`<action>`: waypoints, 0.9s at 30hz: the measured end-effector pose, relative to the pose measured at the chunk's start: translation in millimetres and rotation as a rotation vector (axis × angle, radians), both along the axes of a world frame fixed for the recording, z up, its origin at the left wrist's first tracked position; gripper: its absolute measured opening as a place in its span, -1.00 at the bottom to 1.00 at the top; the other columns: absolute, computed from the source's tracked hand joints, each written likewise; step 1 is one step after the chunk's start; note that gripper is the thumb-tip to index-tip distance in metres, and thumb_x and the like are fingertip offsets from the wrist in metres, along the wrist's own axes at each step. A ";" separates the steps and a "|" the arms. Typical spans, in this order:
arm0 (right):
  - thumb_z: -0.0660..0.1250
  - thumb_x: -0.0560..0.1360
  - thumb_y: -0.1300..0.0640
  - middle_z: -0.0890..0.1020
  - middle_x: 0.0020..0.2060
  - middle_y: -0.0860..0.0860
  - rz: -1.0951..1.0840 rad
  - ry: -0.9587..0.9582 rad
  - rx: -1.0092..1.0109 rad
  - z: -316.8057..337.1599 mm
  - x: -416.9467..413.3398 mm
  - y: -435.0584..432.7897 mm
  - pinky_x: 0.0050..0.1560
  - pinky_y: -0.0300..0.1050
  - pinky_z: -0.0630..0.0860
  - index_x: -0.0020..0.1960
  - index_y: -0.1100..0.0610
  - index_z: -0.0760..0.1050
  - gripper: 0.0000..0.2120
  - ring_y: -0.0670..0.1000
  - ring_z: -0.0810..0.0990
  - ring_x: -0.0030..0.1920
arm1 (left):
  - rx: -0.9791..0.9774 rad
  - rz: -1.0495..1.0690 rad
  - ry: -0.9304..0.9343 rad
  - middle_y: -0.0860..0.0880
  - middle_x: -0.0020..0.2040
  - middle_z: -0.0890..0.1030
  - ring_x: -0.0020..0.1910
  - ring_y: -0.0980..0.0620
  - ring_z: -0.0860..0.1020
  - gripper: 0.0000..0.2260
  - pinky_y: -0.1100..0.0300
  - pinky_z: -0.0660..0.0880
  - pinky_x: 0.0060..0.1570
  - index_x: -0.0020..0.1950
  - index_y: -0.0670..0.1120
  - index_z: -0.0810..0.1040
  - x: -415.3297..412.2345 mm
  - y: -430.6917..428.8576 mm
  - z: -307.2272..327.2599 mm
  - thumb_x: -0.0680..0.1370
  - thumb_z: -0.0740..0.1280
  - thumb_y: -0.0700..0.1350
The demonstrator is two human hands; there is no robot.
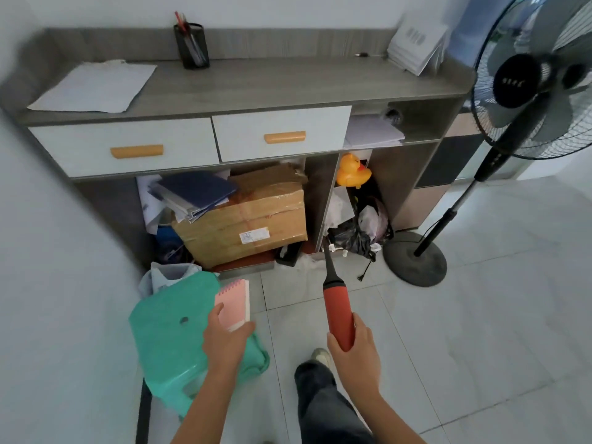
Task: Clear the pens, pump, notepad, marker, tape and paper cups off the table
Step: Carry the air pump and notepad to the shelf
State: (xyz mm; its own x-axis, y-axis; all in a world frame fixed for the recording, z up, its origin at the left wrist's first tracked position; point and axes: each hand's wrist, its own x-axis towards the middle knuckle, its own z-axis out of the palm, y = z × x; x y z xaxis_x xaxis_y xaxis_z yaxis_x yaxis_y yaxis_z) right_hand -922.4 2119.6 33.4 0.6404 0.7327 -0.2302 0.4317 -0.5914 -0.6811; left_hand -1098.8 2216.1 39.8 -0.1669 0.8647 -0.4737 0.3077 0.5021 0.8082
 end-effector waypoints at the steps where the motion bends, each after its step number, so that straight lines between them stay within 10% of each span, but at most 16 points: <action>1: 0.28 0.45 -0.04 0.44 0.14 0.02 0.008 0.004 0.014 -0.5 8.0 16.6 0.00 -0.08 0.50 0.40 0.06 0.15 -0.41 -0.02 0.48 -0.05 | 0.011 0.004 0.011 -0.18 0.37 0.33 0.28 -0.23 0.35 -0.33 -0.18 0.33 0.29 0.36 0.01 0.27 5.5 14.8 -1.2 0.32 0.46 -0.17; 9: 0.31 0.44 -0.04 0.45 0.16 0.05 0.168 -0.060 0.158 21.1 97.1 174.0 0.01 -0.11 0.48 0.41 0.06 0.16 -0.39 -0.01 0.47 -0.01 | 0.155 0.158 0.036 -0.17 0.38 0.32 0.30 -0.22 0.33 -0.33 0.01 0.43 0.08 0.41 -0.03 0.21 74.5 139.8 11.1 0.37 0.43 -0.22; 14: 0.31 0.45 -0.04 0.45 0.16 0.06 0.257 -0.104 0.316 66.3 136.1 274.9 -0.01 -0.21 0.38 0.42 0.09 0.15 -0.38 -0.08 0.39 -0.01 | 0.359 0.247 0.147 -0.20 0.37 0.37 0.32 -0.22 0.34 -0.32 -0.16 0.33 0.29 0.41 -0.12 0.22 104.6 212.9 62.4 0.37 0.45 -0.22; 27: 0.29 0.43 -0.09 0.46 0.17 0.04 0.595 -0.122 0.383 132.3 97.5 496.6 0.03 0.01 0.52 0.36 0.03 0.20 -0.43 0.05 0.50 0.04 | 0.544 0.260 0.513 -0.21 0.35 0.38 0.32 -0.26 0.31 -0.33 -0.17 0.29 0.25 0.42 -0.11 0.21 56.4 415.2 141.5 0.38 0.42 -0.07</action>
